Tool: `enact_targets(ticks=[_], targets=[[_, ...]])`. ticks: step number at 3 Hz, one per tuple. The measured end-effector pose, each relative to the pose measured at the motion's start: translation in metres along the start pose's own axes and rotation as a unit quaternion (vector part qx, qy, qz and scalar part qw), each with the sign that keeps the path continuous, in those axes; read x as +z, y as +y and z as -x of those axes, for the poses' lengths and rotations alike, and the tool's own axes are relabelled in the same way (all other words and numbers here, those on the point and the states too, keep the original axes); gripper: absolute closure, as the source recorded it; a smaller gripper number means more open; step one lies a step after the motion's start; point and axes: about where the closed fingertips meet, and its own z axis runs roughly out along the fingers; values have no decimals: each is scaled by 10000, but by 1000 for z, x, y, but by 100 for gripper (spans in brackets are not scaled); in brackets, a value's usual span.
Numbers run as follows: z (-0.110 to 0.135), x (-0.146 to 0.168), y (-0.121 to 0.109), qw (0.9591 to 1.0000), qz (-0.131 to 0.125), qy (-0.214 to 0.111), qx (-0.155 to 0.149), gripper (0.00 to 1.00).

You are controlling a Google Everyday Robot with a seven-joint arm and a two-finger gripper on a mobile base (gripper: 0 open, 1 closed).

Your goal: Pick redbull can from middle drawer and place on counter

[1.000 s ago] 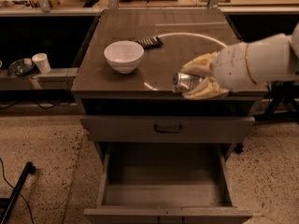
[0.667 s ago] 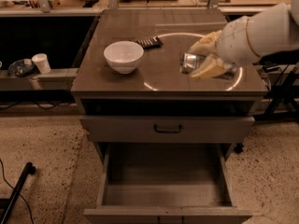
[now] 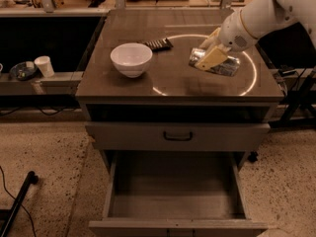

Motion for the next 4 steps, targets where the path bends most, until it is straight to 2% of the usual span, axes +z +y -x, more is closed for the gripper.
enact_targets(ticks=[1, 2, 3, 4], targets=[[1, 21, -15, 9992, 57, -26, 400, 100], [-12, 32, -29, 9952, -202, 28, 954, 81], [-12, 35, -33, 9935, -269, 2, 1110, 50], [-12, 35, -33, 9935, -269, 2, 1109, 27]])
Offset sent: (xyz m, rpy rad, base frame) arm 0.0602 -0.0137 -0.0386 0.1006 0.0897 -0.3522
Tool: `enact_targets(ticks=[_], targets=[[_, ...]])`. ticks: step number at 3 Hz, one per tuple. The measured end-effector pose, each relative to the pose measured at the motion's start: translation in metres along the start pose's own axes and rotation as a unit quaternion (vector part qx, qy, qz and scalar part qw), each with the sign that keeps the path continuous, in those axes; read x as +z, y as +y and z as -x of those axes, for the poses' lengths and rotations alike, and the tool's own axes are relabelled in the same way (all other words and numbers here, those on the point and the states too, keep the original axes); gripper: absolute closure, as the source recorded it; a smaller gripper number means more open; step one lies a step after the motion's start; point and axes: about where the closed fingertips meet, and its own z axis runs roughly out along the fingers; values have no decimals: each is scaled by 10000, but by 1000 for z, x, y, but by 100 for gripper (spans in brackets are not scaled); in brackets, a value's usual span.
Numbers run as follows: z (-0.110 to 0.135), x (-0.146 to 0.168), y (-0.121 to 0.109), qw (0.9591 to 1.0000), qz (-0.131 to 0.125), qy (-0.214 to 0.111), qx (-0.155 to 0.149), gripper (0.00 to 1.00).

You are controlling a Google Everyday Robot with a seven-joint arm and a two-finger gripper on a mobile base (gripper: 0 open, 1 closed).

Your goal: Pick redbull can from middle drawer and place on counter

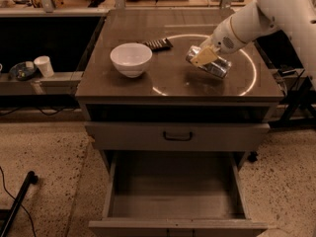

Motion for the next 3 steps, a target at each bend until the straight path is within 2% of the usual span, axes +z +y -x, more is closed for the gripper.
enact_targets(ticks=[1, 3], targets=[[0, 0, 0, 10000, 0, 0, 0, 4], [0, 0, 0, 10000, 1, 0, 0, 0]])
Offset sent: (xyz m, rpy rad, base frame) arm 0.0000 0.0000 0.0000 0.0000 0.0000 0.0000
